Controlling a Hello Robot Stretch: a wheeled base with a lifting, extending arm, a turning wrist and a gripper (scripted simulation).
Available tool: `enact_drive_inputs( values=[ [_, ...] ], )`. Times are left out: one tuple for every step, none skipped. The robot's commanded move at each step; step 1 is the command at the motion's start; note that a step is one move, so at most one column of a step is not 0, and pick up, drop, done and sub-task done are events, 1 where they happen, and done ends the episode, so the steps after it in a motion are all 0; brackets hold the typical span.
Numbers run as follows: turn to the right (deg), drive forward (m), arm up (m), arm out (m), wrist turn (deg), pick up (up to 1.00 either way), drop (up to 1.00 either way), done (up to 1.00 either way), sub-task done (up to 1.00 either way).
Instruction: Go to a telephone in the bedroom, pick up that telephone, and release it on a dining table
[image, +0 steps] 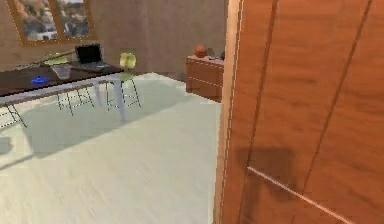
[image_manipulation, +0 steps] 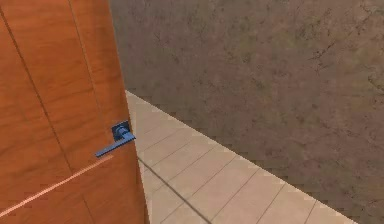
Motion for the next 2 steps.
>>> enact_drive_inputs(
  values=[
    [-9.0,0.0,0.0,0.0,0.0,0.0,0.0,0.0,0.0],
    [0.0,0.1,0.0,0.0,0.0,0.0,0.0,0.0,0.0]
  ],
)
